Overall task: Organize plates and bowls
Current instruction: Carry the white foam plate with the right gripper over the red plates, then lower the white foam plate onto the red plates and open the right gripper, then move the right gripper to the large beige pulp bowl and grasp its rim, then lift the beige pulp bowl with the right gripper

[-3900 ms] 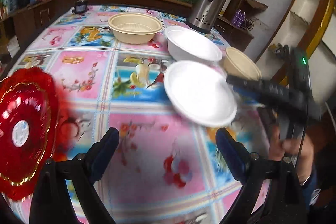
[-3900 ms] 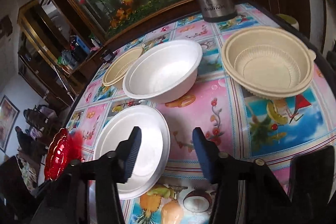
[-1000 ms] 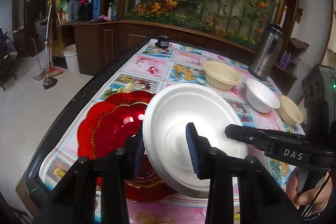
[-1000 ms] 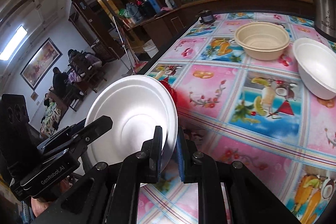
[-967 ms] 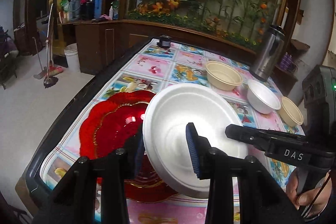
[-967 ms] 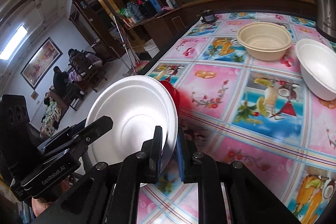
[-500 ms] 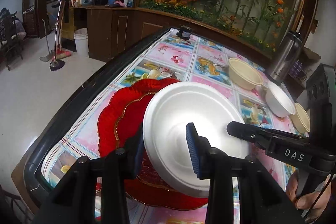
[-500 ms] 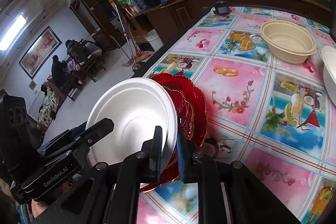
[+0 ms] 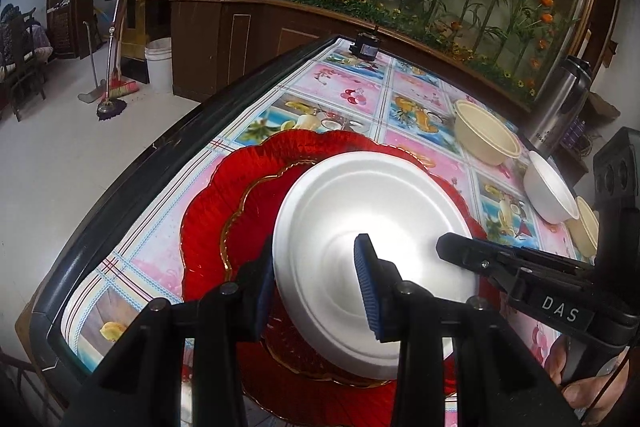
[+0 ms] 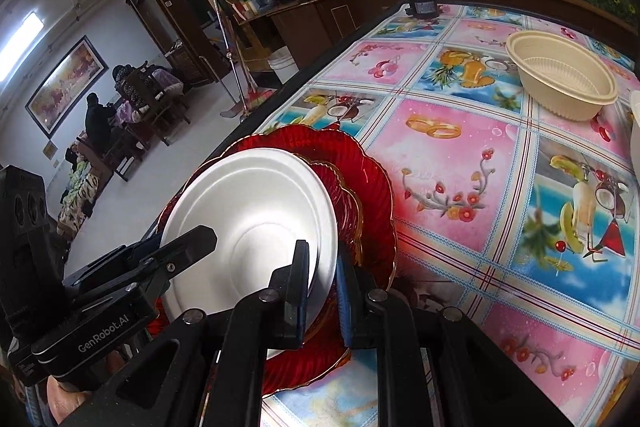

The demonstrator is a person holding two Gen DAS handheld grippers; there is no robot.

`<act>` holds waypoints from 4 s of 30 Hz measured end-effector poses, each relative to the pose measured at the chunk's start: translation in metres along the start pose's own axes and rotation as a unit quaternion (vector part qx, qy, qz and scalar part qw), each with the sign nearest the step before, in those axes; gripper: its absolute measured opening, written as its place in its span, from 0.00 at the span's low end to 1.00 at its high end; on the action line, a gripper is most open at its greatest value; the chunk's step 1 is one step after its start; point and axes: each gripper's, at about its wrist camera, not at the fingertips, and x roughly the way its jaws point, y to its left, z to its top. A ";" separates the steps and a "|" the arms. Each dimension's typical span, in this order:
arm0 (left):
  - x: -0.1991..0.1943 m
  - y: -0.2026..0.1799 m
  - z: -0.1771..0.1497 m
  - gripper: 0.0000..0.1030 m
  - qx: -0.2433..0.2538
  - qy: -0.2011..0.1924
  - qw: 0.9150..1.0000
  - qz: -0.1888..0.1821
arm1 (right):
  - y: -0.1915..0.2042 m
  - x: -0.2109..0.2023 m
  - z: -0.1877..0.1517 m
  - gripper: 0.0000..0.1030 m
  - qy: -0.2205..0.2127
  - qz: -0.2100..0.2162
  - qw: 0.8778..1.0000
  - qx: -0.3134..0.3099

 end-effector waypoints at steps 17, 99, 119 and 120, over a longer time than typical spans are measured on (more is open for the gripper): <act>0.006 0.006 -0.002 0.39 -0.010 0.000 1.000 0.003 | 0.005 -0.003 -0.002 0.16 -0.013 0.007 1.000 -0.011; -0.030 -0.162 -0.053 0.68 0.174 0.032 0.975 -0.132 | -0.252 -0.174 -0.045 0.76 -0.036 -0.174 0.970 0.166; -0.030 -0.155 -0.052 0.68 0.157 0.036 0.977 -0.137 | -0.150 -0.190 -0.050 0.77 -0.169 0.028 0.981 0.087; -0.029 -0.156 -0.052 0.68 0.158 0.037 0.977 -0.137 | -0.158 -0.196 -0.054 0.77 -0.188 -0.011 0.977 0.105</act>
